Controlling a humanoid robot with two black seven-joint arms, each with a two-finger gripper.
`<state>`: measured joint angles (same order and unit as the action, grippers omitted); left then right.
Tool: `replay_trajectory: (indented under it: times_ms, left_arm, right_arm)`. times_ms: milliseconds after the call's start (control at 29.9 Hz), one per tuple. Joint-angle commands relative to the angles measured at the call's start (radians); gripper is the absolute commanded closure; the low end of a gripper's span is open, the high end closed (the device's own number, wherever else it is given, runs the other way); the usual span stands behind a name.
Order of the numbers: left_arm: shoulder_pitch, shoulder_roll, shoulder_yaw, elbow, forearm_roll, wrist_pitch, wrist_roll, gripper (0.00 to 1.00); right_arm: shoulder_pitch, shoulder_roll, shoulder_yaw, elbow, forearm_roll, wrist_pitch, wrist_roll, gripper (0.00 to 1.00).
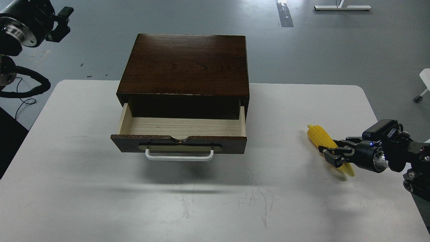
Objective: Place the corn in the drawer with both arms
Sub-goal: 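Lift the corn cob and carry it over the open drawer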
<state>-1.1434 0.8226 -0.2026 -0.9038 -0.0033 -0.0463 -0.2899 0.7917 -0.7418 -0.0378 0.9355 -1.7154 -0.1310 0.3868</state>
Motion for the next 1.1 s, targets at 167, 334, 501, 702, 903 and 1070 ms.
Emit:
replay_trajectory:
  times_ms: [167,334,501,702,903,1070]
  left_arm:
    - [0.005,-0.011,-0.006,0.072,-0.001,-0.056,0.0,0.01]
    - [0.027,-0.022,-0.009,0.127,-0.001,-0.106,-0.002,0.01]
    - [0.076,-0.057,-0.017,0.223,-0.003,-0.184,0.002,0.01]
    - [0.122,-0.059,-0.017,0.235,-0.003,-0.213,0.003,0.01]
    - [0.134,-0.06,-0.017,0.234,-0.004,-0.218,0.003,0.01]
    - [0.137,-0.059,-0.023,0.235,-0.003,-0.218,0.003,0.01]
  right_arm:
    - [0.138,-0.016,0.006,0.032,0.011,-0.047,0.012,0.9]
    - [0.263,-0.057,0.01,0.101,0.023,-0.058,0.034,0.9]
    - [0.408,-0.116,0.018,0.242,0.088,-0.05,0.037,0.9]
    - [0.552,-0.133,0.018,0.328,0.108,-0.045,0.037,0.9]
    - [0.671,-0.098,0.003,0.397,0.018,-0.026,0.102,0.9]
    - [0.736,-0.019,0.003,0.388,-0.137,0.02,0.102,0.91]
